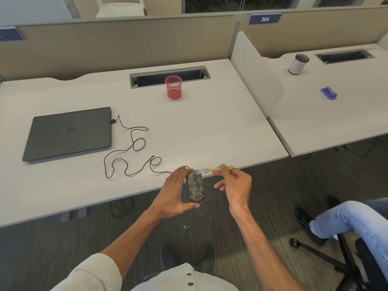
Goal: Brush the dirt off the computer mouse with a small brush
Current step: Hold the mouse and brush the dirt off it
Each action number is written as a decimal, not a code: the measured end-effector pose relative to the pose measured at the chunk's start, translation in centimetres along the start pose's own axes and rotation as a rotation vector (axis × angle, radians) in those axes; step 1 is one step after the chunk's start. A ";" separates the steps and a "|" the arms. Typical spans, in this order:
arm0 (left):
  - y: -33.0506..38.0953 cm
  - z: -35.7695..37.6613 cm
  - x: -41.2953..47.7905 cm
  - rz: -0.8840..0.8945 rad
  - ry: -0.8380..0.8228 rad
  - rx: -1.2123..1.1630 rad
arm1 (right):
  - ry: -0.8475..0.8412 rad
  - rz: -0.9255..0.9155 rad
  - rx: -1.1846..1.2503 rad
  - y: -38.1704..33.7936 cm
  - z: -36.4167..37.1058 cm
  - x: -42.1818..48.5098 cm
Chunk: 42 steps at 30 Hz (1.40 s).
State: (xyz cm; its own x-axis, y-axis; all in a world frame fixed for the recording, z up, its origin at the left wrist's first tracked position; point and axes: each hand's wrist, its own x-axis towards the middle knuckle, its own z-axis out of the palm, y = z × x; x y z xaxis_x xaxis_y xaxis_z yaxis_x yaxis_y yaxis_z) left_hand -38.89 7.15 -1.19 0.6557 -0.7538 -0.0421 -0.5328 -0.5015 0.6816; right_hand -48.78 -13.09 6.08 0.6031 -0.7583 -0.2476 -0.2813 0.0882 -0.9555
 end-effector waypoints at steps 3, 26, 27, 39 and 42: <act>0.2 -0.1 0.2 -0.002 -0.002 -0.009 | 0.008 0.021 -0.024 0.4 0.3 -0.1; 1.8 0.7 0.3 -0.023 -0.014 -0.003 | 0.081 0.039 -0.030 1.4 -3.0 0.6; 1.9 0.8 0.2 -0.025 -0.012 -0.002 | 0.080 0.030 -0.014 1.3 -3.1 0.5; 2.2 0.9 0.5 -0.035 -0.004 0.002 | 0.074 0.039 -0.077 2.1 -3.6 0.6; 2.1 1.0 0.5 -0.034 0.001 0.005 | 0.083 0.030 -0.055 2.1 -4.0 0.9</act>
State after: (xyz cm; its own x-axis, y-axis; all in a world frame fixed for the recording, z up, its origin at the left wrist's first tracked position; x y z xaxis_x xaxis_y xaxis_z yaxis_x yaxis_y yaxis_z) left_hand -40.25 5.27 -0.52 0.6740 -0.7359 -0.0643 -0.5130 -0.5289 0.6761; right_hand -51.85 -16.17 4.47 0.5306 -0.8067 -0.2600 -0.3401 0.0783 -0.9371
